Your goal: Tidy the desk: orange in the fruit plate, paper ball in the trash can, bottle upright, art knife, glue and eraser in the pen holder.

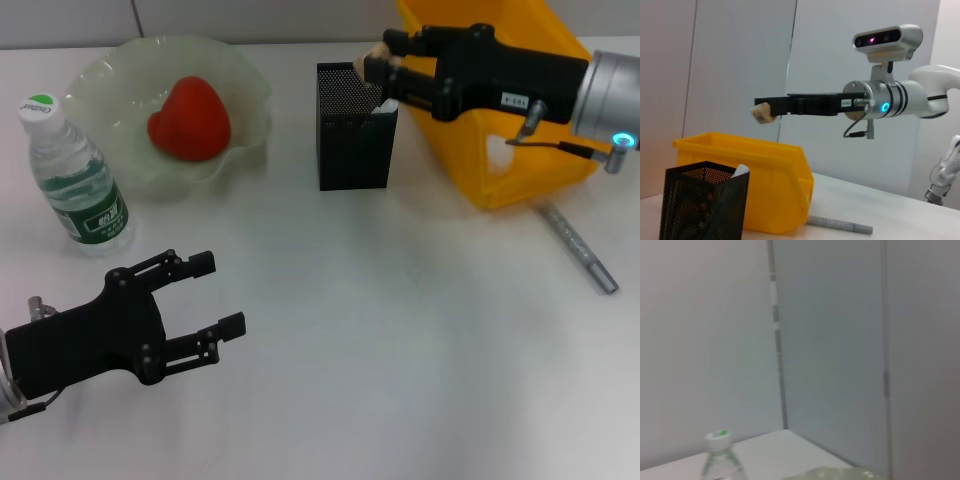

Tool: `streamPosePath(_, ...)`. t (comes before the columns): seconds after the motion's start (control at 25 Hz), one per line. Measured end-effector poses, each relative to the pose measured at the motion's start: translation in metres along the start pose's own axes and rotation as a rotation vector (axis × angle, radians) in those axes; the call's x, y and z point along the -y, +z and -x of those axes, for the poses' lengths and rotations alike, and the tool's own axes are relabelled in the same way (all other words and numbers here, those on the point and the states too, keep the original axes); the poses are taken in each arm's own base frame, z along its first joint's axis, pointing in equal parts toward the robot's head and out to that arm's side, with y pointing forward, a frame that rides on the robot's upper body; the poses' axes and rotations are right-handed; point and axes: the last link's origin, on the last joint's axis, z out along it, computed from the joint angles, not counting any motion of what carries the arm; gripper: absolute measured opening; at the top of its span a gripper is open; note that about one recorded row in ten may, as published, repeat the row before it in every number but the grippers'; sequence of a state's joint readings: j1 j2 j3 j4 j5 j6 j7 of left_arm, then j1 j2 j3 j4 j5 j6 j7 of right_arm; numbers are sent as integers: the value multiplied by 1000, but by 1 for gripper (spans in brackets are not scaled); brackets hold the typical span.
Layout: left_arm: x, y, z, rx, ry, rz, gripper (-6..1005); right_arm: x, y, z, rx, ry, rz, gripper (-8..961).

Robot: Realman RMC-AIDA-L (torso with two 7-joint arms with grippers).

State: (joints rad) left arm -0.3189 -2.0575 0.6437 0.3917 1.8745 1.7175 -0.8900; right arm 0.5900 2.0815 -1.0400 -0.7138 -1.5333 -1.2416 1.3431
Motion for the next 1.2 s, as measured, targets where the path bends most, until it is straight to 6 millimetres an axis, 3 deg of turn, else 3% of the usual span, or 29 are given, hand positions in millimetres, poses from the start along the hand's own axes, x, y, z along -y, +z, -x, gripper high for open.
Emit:
streamPosePath(0.36,-3,2,3,-4,-8,5,802,21,24,-7,-73,18,-132,406)
streamPosePath(0.72,-7,0,5,-6,-17,10,802,23,35,-10,-123,3,-133,405)
streamPosePath(1.16,-8,0,5,-8,-15,14,802,20,43,-12,-152,-6,-114,519)
streamPosePath(1.2,-8,0,4,-8,-15,15,802,20,42,-10,-144,-5,-115,562)
